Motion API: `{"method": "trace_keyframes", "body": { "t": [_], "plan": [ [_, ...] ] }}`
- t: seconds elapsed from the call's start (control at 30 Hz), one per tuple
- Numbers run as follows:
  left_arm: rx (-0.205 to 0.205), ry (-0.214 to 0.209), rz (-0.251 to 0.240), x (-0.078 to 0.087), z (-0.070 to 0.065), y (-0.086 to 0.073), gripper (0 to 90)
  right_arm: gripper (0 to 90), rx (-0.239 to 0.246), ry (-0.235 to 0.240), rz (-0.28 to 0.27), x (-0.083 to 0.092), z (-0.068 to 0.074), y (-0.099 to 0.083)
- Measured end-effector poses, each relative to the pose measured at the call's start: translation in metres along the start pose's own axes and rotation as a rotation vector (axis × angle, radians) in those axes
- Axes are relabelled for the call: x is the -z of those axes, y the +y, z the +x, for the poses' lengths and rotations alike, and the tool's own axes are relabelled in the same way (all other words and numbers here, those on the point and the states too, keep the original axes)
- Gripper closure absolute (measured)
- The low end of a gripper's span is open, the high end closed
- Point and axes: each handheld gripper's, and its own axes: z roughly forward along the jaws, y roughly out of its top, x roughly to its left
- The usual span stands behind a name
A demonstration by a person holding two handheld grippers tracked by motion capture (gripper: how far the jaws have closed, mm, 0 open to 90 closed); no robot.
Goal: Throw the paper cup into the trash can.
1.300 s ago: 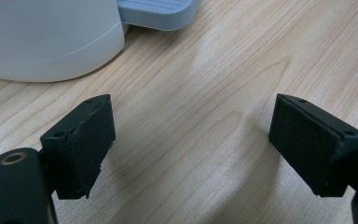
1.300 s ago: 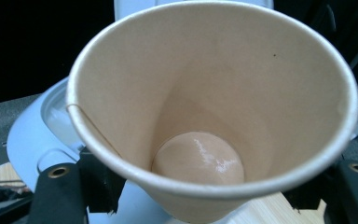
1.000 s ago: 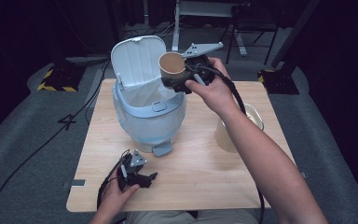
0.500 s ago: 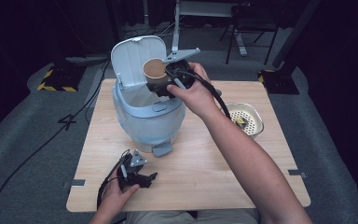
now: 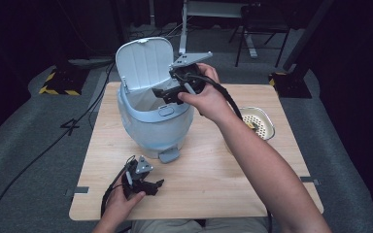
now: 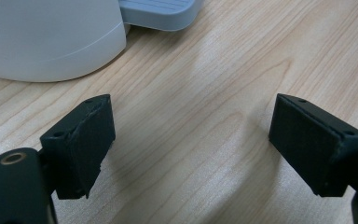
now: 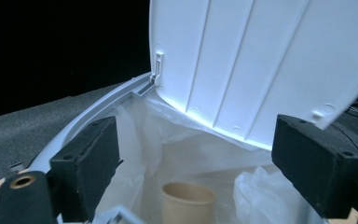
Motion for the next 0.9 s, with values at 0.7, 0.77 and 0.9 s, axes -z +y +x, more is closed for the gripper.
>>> {"method": "trace_keyframes", "body": {
  "t": [0.7, 0.77, 0.9],
  "plan": [
    [0.027, 0.015, 0.003, -0.002, 0.000, 0.001, 11.7, 16.0, -0.023, -0.102, -0.013, 0.129, -0.036, -0.044],
    [0.028, 0.018, 0.004, -0.002, -0.001, 0.001, 11.5, 16.0, -0.029, -0.111, -0.012, 0.139, -0.039, -0.051],
    [0.027, 0.019, 0.004, -0.002, -0.001, 0.001, 11.4, 16.3, -0.037, -0.123, -0.009, 0.157, -0.042, -0.065]
  ]
}}
